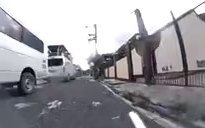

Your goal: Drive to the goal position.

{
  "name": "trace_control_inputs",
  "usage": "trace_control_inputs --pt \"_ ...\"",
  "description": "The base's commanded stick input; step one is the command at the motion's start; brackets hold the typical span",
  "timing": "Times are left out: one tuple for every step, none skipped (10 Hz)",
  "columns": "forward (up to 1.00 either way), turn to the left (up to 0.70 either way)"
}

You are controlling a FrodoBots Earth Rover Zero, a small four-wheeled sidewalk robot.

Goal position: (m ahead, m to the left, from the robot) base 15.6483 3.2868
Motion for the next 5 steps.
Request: trace_control_inputs --pt "0.85 0.00" --pt "0.85 0.00" --pt "0.85 0.00" --pt "0.85 0.00" --pt "0.85 0.00"
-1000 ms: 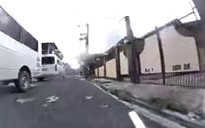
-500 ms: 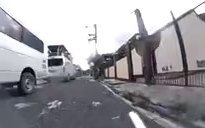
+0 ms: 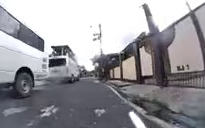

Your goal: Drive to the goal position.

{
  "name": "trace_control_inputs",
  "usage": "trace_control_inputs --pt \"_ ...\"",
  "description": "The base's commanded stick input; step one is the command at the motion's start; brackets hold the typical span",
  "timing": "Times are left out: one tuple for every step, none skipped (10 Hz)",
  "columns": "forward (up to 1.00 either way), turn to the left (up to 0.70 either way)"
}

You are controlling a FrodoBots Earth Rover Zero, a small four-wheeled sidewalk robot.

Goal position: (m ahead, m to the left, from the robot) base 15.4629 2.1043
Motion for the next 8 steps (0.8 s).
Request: trace_control_inputs --pt "0.85 0.00" --pt "0.85 0.00" --pt "0.85 0.00" --pt "0.85 0.00" --pt "0.85 0.00" --pt "0.85 0.00" --pt "0.85 0.00" --pt "0.85 0.00"
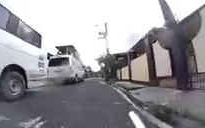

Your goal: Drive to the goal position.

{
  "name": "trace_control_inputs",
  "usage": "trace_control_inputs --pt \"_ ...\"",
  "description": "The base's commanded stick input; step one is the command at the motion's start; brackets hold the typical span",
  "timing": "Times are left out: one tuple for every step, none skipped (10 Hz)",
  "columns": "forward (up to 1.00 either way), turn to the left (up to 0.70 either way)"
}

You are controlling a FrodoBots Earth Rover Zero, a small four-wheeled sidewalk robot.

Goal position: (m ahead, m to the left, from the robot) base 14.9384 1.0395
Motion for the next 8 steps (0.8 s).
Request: trace_control_inputs --pt "0.85 0.00" --pt "0.85 0.00" --pt "0.85 0.00" --pt "0.85 0.00" --pt "0.85 0.00" --pt "0.85 0.00" --pt "0.85 0.00" --pt "0.85 0.00"
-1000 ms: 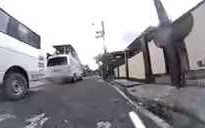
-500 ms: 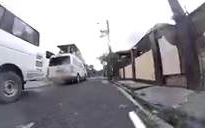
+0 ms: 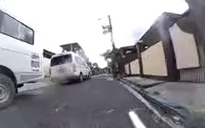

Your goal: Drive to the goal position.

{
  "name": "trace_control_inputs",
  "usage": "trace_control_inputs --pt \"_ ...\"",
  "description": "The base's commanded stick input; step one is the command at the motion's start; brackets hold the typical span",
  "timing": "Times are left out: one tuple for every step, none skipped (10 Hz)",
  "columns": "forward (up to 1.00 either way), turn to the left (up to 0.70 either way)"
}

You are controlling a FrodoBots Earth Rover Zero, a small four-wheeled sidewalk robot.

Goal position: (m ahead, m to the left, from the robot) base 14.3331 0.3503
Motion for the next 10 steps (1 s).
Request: trace_control_inputs --pt "0.85 0.00" --pt "0.85 0.00" --pt "0.85 0.00" --pt "0.85 0.00" --pt "0.85 0.00" --pt "0.85 -0.07" --pt "0.85 -0.26" --pt "0.85 -0.32" --pt "0.85 -0.34" --pt "0.85 -0.34"
